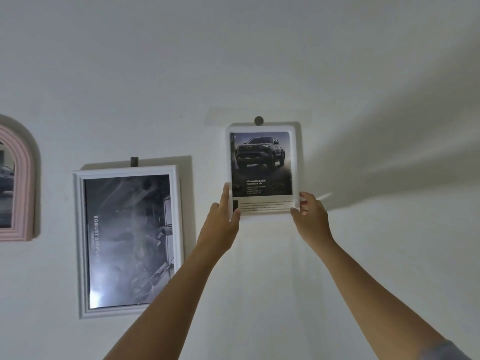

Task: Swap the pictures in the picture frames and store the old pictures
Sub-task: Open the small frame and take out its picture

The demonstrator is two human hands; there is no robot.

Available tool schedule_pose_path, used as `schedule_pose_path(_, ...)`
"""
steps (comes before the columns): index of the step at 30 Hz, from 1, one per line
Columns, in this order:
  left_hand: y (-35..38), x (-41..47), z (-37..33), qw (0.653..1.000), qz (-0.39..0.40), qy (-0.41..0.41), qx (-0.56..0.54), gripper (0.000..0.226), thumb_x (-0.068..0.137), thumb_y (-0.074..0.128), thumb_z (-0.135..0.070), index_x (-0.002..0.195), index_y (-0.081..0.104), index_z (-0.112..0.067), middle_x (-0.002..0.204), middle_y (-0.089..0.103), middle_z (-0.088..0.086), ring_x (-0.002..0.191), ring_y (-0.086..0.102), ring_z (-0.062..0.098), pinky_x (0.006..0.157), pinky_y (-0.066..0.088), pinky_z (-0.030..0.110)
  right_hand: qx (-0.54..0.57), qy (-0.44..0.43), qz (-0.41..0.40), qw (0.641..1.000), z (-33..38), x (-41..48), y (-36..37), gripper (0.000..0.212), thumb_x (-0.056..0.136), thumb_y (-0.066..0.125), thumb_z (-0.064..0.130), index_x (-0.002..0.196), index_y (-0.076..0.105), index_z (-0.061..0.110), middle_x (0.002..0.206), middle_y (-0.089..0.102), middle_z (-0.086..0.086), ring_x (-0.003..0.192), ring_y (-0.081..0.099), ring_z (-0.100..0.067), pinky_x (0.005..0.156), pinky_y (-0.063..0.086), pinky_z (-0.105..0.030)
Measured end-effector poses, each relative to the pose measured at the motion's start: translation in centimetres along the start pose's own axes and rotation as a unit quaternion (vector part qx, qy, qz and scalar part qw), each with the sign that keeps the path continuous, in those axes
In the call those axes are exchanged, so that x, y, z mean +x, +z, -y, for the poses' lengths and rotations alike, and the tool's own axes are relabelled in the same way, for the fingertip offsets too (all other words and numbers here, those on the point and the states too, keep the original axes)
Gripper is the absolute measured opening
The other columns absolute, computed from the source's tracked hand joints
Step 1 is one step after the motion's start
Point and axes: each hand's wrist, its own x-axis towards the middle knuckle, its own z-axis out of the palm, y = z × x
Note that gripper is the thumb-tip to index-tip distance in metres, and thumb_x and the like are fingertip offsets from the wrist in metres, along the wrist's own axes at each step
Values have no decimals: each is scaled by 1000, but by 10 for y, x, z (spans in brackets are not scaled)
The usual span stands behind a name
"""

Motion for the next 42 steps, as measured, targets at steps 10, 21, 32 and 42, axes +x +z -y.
schedule_pose_path(10, 16, 12, 20, 989, -37, -40, -138, 56, 98, 40, -28, 146, 14, -39, 120, 51, 9, 103, 56, 20, 96, 49, 43, 125, 16, 12, 992, -8, 3, 2, 36, 88, 56, 3, 122, 49, 12, 104, 58, -2, 87, 56, -15, 69, 46, -9)
schedule_pose_path(21, -14, 6, 11, 982, -73, 4, -175, 55, 97, 43, -27, 145, 17, -34, 108, 49, 13, 90, 57, 24, 87, 53, 41, 278, 9, 16, 960, 14, -12, -5, 32, 91, 53, 9, 121, 49, 20, 107, 61, -5, 93, 58, -10, 84, 52, -30)
schedule_pose_path(32, -85, -112, 70, 978, -108, -47, -171, 52, 99, 38, -31, 143, 14, -42, 111, 43, 4, 98, 54, 20, 93, 49, 45, 353, 8, 68, 933, 77, -146, 44, 32, 95, 46, 16, 117, 48, 40, 95, 67, 3, 94, 64, -11, 86, 53, -29)
schedule_pose_path(42, -197, -289, 199, 980, -63, -170, -84, 50, 99, 37, -22, 145, 18, -31, 97, 45, 7, 79, 48, 6, 78, 35, 19, 366, 133, 81, 918, 140, -352, 182, 35, 94, 49, 23, 126, 47, 37, 126, 55, 6, 107, 55, -2, 82, 45, -28)
